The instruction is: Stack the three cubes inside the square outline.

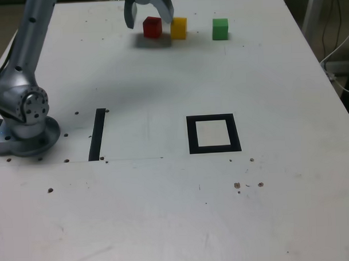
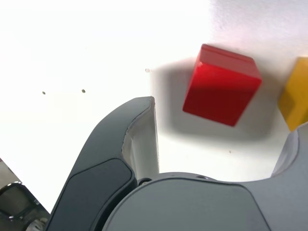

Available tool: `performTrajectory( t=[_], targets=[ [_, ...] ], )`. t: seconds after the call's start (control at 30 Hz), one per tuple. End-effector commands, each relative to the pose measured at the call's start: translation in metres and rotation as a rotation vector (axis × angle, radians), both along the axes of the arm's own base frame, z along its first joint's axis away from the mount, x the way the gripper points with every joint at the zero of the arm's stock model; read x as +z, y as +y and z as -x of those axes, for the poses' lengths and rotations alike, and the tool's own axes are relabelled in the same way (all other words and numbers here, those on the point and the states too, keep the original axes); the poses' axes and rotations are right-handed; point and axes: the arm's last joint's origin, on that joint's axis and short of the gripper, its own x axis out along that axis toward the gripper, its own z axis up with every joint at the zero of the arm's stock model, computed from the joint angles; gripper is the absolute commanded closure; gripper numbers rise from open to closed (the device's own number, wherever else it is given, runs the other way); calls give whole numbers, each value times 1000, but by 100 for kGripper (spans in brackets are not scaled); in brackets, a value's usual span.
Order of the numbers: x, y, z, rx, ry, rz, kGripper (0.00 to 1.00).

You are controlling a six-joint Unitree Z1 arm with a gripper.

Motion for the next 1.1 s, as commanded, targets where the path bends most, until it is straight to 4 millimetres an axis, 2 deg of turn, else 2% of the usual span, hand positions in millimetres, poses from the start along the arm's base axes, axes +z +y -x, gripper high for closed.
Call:
performTrajectory(
  t=[0.0,0.63,0.93,1.07],
  targets=[
    [-1,2,0,0,4,0,8],
    [-16,13,4,20,33,32,10],
    [-26,16,2,21,48,59,15],
    [-28,17,1,23,50,65,20]
  ],
)
